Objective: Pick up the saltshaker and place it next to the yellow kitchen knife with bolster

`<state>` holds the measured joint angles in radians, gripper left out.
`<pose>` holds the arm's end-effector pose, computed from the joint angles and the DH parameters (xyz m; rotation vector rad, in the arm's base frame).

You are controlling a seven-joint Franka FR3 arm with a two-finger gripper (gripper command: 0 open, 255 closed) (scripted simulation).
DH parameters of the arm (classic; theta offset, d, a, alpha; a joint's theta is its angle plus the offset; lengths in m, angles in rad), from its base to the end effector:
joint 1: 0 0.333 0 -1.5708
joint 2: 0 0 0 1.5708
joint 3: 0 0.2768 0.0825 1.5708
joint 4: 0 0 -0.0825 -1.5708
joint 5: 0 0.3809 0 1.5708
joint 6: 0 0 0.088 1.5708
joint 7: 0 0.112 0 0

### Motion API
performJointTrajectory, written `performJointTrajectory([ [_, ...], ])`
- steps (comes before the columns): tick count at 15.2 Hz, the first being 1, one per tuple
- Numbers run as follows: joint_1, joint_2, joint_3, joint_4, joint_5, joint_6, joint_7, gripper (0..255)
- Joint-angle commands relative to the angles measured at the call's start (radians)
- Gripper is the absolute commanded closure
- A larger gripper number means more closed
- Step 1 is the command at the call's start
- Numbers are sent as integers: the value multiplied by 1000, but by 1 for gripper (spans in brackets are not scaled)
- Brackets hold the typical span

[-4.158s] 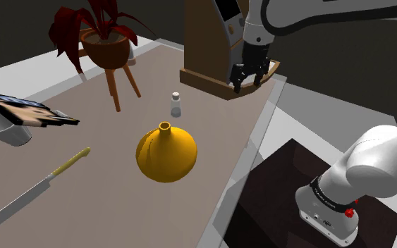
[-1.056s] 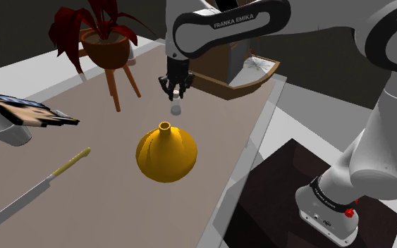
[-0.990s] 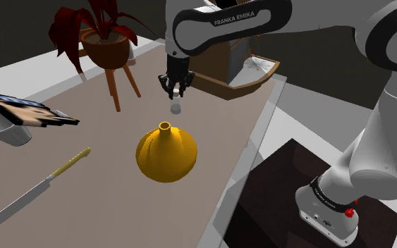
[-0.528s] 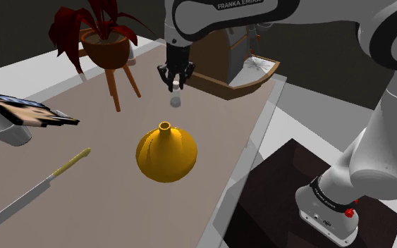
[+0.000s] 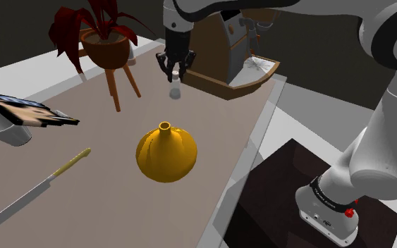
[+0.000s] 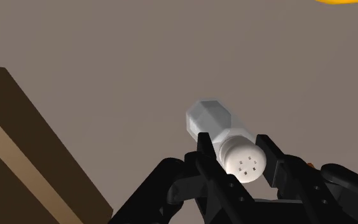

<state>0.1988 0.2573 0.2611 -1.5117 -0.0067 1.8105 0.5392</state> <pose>0.5725 0.2662 0.4822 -3.0628 0.1345 -0.0242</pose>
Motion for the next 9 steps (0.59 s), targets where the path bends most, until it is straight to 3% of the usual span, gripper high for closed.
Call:
performJointTrajectory([
  [1,0,2,0,30,0,-29,0,255],
  [9,7,19,2,162,-5,-144,6,255],
])
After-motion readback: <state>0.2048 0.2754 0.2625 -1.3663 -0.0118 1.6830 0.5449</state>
